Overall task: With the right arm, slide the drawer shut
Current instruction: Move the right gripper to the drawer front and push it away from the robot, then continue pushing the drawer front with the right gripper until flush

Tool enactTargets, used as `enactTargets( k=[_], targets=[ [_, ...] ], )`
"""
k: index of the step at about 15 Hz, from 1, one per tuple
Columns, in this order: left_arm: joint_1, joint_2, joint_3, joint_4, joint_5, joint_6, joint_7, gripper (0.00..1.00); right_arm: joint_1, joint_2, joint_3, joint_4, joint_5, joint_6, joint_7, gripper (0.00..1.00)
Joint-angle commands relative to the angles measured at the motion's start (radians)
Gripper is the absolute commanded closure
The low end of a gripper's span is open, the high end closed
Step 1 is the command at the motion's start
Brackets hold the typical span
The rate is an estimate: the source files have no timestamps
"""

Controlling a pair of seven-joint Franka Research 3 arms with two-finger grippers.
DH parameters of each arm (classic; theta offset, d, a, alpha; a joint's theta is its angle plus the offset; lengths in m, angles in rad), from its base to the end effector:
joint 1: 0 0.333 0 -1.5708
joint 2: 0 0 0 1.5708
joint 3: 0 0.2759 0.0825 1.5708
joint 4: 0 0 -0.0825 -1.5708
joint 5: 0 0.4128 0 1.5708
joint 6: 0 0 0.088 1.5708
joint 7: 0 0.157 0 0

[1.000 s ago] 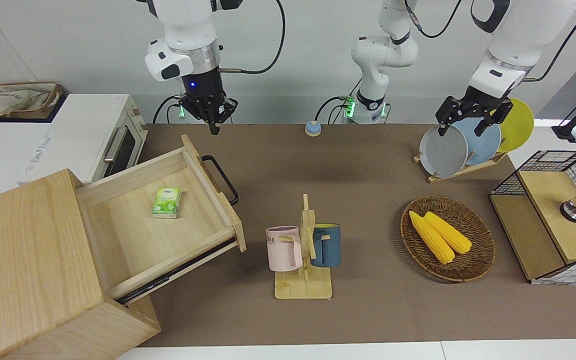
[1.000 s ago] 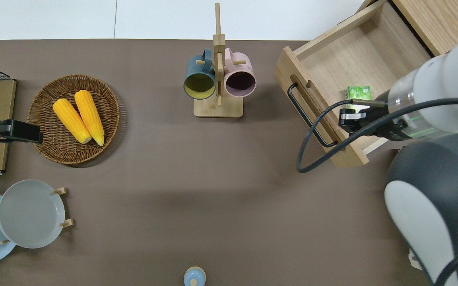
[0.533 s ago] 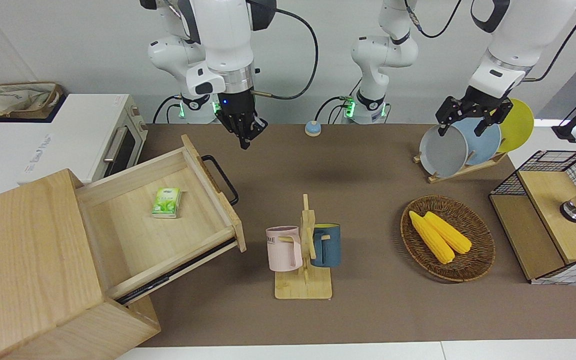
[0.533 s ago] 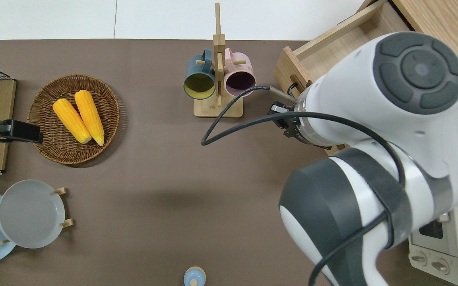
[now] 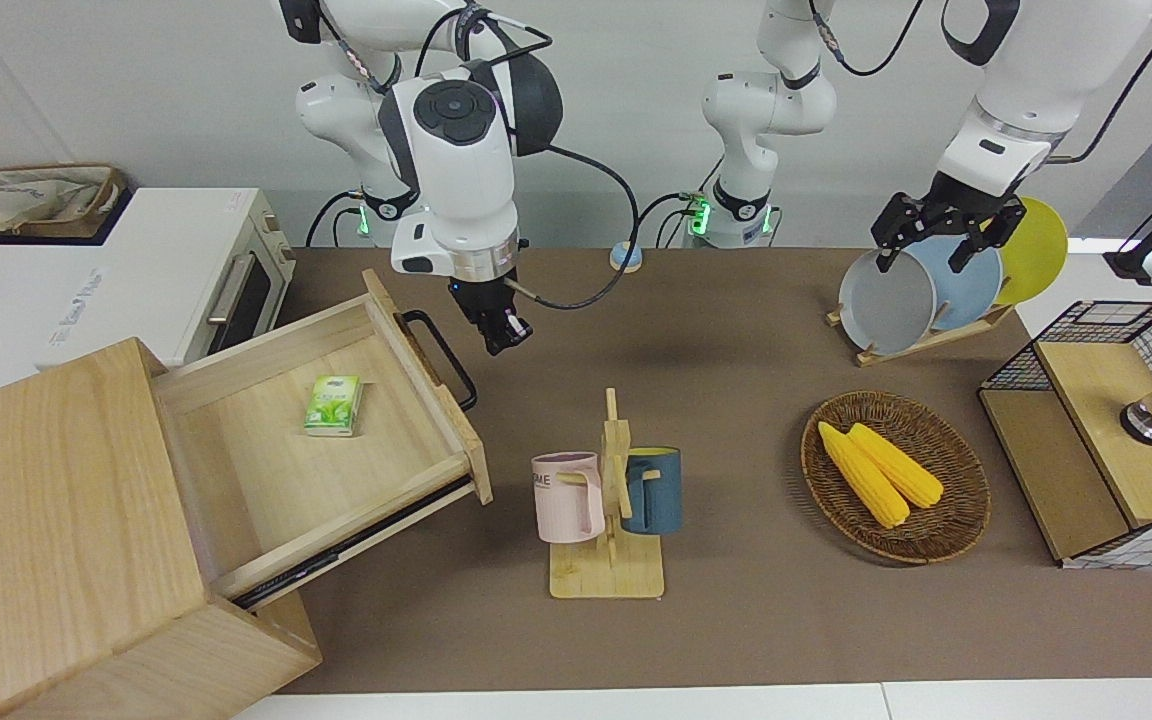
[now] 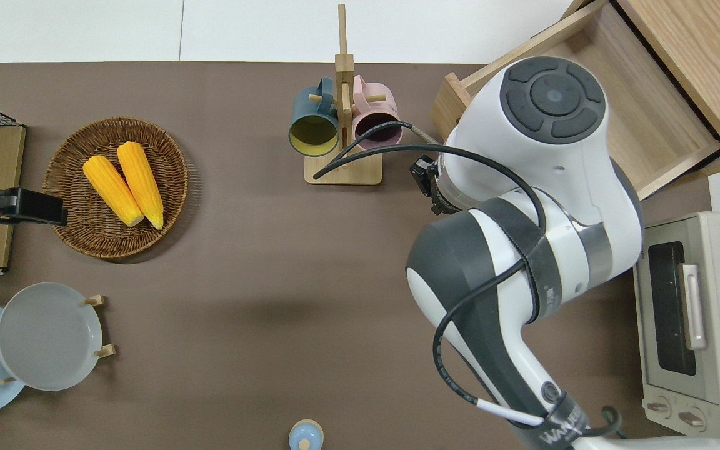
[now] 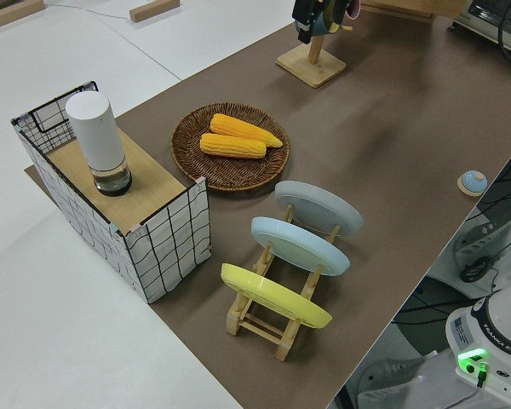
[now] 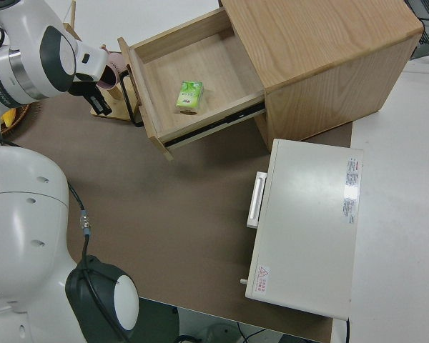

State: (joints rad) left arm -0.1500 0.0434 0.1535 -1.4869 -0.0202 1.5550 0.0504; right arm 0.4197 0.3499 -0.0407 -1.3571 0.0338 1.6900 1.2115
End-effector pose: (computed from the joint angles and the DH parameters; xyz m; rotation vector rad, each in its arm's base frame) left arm 0.5953 -0.0026 0.5497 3.1276 -0.0746 0.0400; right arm 0.6265 0.2581 0.4313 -2.8703 1.2722 0.0403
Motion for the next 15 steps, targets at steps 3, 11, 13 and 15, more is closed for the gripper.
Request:
enactTargets(
  k=[3, 11, 13, 15],
  targets=[
    [-0.017, 0.013, 0.017, 0.020, 0.012, 0.000, 0.008, 0.00, -0.041, 0.041, -0.001, -0.020, 0.058, 0.033, 0.094, 1.000],
    [-0.017, 0.013, 0.017, 0.020, 0.011, 0.000, 0.008, 0.00, -0.107, 0.060, -0.005, -0.014, 0.040, 0.108, 0.057, 1.000],
    [-0.017, 0.013, 0.017, 0.020, 0.011, 0.000, 0.008, 0.00, -0.113, 0.066, -0.019, -0.014, 0.038, 0.122, -0.002, 1.000],
    [-0.017, 0.013, 0.017, 0.020, 0.011, 0.000, 0.008, 0.00, -0.116, 0.077, -0.036, -0.014, 0.038, 0.125, -0.038, 1.000]
  ],
)
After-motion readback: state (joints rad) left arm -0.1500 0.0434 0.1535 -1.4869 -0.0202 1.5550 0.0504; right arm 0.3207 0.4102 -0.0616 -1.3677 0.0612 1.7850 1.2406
